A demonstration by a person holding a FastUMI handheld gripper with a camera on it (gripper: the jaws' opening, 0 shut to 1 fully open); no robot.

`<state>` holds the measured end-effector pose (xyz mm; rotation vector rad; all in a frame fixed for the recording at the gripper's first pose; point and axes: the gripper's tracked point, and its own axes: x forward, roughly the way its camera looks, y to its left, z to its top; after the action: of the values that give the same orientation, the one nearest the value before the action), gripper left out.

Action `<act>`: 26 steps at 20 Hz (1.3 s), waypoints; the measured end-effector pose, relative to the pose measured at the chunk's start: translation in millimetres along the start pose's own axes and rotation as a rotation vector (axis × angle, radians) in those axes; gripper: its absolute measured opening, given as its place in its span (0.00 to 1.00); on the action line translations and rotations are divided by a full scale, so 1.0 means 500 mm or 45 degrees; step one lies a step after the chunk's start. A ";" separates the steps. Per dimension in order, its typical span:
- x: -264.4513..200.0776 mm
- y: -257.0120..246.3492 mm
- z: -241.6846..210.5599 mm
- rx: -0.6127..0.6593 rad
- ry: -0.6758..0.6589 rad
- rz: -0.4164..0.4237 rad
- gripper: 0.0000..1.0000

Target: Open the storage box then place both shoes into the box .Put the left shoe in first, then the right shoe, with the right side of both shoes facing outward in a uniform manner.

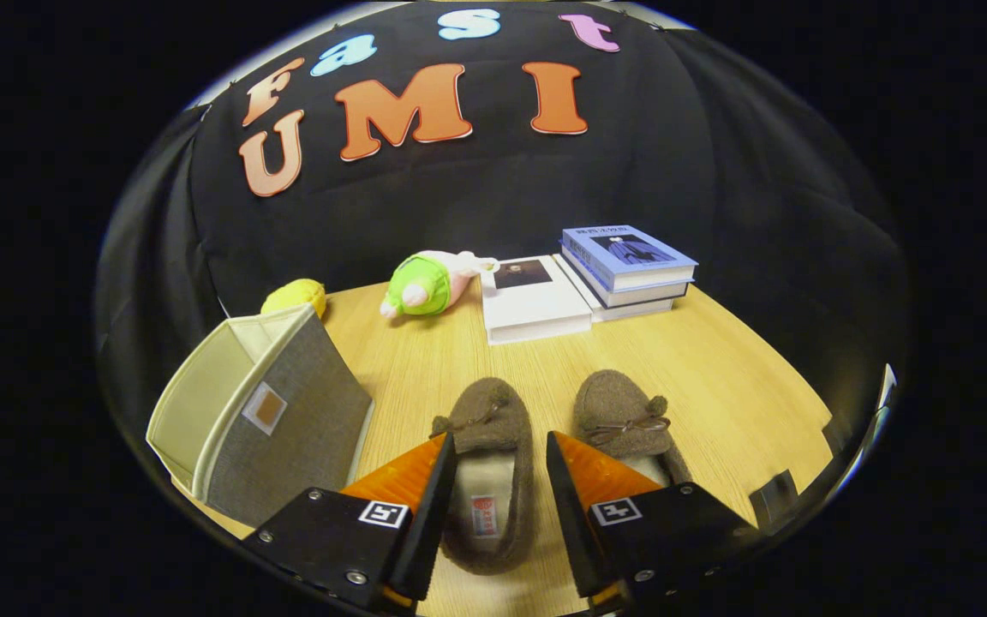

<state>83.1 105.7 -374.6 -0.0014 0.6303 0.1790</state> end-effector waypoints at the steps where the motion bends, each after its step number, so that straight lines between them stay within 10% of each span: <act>1: 0.013 -0.001 -0.011 0.006 0.023 -0.007 0.57; 8: 0.060 -0.022 -0.107 0.058 0.189 -0.065 0.38; 12: 0.063 -0.034 -0.111 0.195 0.200 -0.081 0.04; 26: -0.057 0.027 0.124 0.383 0.031 0.011 0.02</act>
<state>94.6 117.7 -307.1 0.2891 0.6767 0.0914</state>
